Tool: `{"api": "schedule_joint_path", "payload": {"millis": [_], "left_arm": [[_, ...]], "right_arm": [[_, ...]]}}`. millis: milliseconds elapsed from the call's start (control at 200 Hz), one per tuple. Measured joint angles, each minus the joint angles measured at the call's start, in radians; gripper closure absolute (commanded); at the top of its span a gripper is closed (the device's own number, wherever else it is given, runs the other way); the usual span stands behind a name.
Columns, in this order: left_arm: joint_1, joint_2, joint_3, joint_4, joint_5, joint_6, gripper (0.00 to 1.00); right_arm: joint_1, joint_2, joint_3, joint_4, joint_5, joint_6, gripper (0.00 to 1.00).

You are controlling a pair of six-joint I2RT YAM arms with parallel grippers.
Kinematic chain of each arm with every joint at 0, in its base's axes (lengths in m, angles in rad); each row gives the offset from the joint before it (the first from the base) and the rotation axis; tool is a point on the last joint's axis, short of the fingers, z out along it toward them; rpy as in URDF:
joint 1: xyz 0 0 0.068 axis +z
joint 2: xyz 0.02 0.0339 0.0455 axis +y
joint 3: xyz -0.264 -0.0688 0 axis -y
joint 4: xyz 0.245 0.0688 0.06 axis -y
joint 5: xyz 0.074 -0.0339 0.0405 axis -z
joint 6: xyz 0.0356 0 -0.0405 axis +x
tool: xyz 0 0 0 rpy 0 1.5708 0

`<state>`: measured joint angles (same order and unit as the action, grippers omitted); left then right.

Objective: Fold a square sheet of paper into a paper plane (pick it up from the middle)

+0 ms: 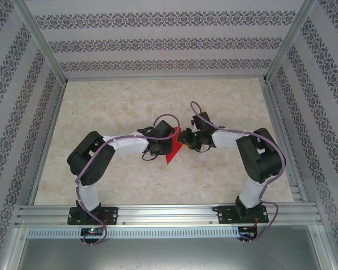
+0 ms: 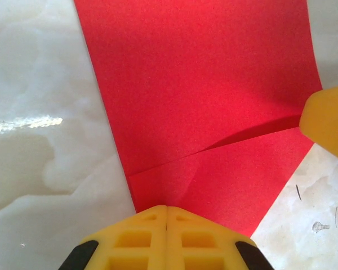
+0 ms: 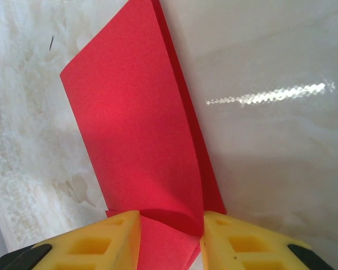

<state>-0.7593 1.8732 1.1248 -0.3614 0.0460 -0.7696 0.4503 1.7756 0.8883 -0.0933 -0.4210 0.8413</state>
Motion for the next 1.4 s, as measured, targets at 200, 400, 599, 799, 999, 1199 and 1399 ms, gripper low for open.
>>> {"api": "schedule_joint_path", "payload": {"millis": [200,400,599,799,999,1199,1399], "left_arm": [[0.0,0.0,-0.002,0.0,0.0,-0.003,0.99],[0.0,0.0,-0.007,0.001,0.0,-0.003,0.98],[0.014,-0.001,-0.009,0.0,0.001,0.002,0.95],[0.031,-0.063,-0.01,-0.033,0.001,0.037,0.89],[0.046,-0.243,-0.012,-0.058,-0.014,0.104,0.75],[0.075,-0.388,-0.08,-0.027,-0.033,0.163,0.51],[0.097,-0.41,-0.206,0.063,-0.013,0.222,0.34]], "right_arm": [[0.002,0.001,0.0,-0.003,-0.015,-0.002,0.71],[0.006,0.021,0.0,0.033,-0.072,0.0,0.81],[0.015,0.038,0.0,0.06,-0.091,0.007,0.94],[0.028,-0.021,0.0,0.031,-0.028,0.022,0.96],[0.076,-0.175,0.024,-0.042,0.104,0.039,0.96],[0.145,-0.229,0.067,-0.063,0.231,0.118,0.95],[0.192,-0.203,0.087,-0.069,0.336,0.244,0.96]]}}
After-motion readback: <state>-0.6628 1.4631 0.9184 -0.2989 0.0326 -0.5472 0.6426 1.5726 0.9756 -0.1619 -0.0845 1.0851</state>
